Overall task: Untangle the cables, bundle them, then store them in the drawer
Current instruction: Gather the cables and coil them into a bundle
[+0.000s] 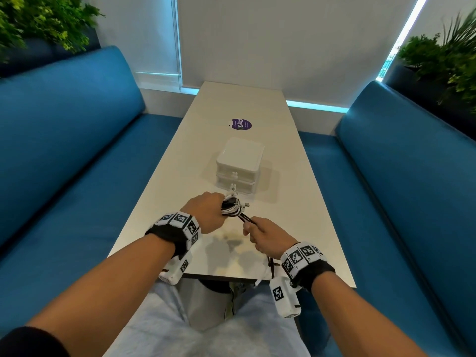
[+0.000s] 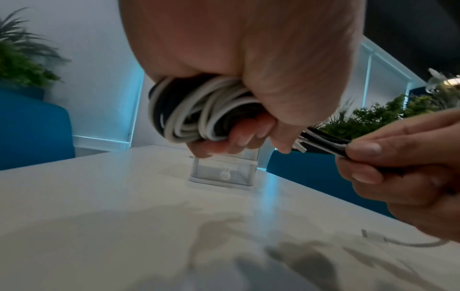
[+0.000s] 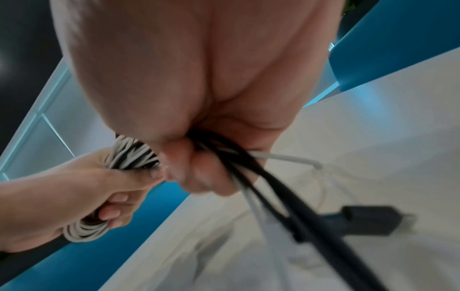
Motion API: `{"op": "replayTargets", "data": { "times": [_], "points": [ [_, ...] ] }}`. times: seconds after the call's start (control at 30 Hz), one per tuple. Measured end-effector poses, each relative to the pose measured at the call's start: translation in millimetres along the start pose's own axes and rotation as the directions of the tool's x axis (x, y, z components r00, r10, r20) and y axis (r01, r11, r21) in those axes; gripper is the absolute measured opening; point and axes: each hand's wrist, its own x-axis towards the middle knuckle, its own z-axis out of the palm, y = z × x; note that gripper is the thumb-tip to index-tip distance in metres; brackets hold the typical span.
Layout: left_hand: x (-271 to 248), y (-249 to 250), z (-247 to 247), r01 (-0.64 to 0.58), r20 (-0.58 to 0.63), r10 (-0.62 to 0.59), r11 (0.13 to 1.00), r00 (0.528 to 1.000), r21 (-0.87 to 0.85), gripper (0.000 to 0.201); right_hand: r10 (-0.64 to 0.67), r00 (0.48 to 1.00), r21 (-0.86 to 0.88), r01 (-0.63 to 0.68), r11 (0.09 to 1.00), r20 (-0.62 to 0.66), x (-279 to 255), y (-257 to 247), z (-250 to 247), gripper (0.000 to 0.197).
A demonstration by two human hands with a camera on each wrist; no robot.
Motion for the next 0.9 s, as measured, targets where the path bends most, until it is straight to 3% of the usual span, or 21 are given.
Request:
{"op": "replayTargets", "data": {
  "times": [0.1, 0.23, 0.33, 0.47, 0.63, 0.73, 0.8, 0.9],
  "points": [
    [1, -5, 5, 0.034, -0.018, -0.035, 0.998, 0.999, -0.047, 0.021, 0.011, 1.000, -0.014, -0.011, 1.000, -0.002, -6, 2, 2, 0.030],
    [1, -9, 16, 0.064, -0.005, -0.065, 0.994, 0.998, -0.089, 0.023, -0.012, 1.000, -0.250, 0.005, 0.968, -0.024, -8, 7, -1, 0.030],
    [4, -16, 15, 0.110, -0.023, -0.114, 0.984, 0.993, -0.139, 0.026, 0.021, 0.999, -0.232, -0.028, 0.972, -0.035, -11, 10, -2, 0.035],
    [3, -19, 13, 0.147, -0.040, -0.155, 0.976, 0.987, -0.160, 0.027, 0.040, 0.999, -0.436, -0.042, 0.899, -0.013, -10, 7, -2, 0.027],
    [-2, -21, 31, 0.154, 0.011, -0.159, 0.936, 0.987, -0.318, 0.033, 0.053, 0.996, -0.370, -0.076, 0.926, -0.073, -2, 1, 1, 0.031],
    [-10, -14, 41, 0.167, 0.017, -0.186, 0.833, 0.982, -0.528, 0.040, 0.007, 0.990, -0.350, -0.056, 0.935, -0.138, -1, -7, 9, 0.035],
    [-16, -5, 41, 0.164, 0.055, -0.172, 0.725, 0.984, -0.669, 0.052, -0.011, 0.992, -0.360, -0.034, 0.932, -0.123, 2, -11, 15, 0.035],
    [-20, 8, 36, 0.137, 0.067, -0.130, 0.665, 0.989, -0.735, 0.055, -0.026, 0.998, -0.374, 0.002, 0.927, -0.059, 3, -18, 20, 0.032]
  ]
}}
